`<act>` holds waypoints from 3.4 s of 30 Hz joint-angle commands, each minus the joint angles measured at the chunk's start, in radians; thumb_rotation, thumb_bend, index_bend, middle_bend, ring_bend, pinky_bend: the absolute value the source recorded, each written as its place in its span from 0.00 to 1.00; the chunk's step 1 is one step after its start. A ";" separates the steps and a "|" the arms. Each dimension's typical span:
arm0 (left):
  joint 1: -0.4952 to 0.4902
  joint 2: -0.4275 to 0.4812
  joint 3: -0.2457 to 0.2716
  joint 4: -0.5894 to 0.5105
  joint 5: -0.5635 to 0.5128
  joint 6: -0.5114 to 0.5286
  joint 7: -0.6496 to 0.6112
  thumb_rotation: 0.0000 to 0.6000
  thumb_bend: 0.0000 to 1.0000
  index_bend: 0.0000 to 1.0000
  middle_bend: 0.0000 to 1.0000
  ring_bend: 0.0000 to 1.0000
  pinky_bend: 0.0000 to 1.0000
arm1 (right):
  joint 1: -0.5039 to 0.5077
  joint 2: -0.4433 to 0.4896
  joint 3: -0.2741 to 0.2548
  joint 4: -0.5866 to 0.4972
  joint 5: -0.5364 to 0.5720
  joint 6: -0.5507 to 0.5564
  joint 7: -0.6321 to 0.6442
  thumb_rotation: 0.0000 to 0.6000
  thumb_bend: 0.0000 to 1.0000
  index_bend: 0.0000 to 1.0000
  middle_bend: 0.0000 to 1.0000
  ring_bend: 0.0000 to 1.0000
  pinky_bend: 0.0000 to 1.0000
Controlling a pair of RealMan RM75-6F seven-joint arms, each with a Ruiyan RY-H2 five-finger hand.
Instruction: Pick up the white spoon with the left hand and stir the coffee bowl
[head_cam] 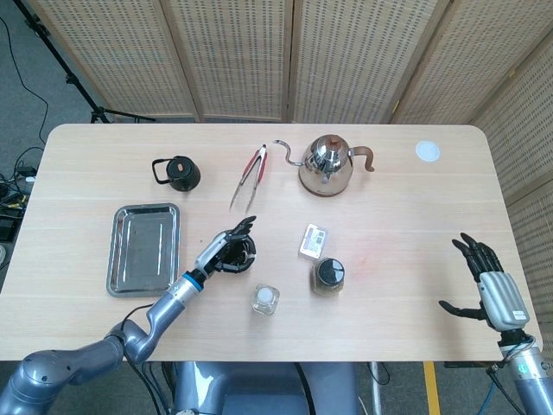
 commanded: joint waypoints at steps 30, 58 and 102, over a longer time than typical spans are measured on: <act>-0.043 -0.061 -0.017 0.078 0.006 0.001 -0.017 1.00 0.48 0.66 0.00 0.00 0.00 | 0.005 -0.006 0.000 0.012 0.009 -0.015 0.001 1.00 0.00 0.00 0.00 0.00 0.00; -0.012 -0.011 0.000 0.090 0.018 0.061 -0.043 1.00 0.48 0.66 0.00 0.00 0.00 | 0.008 -0.009 -0.003 0.009 0.008 -0.022 -0.004 1.00 0.00 0.00 0.00 0.00 0.00; -0.015 -0.019 0.021 0.128 0.023 0.055 -0.062 1.00 0.48 0.66 0.00 0.00 0.00 | 0.010 -0.012 -0.006 0.009 0.008 -0.027 -0.008 1.00 0.00 0.00 0.00 0.00 0.00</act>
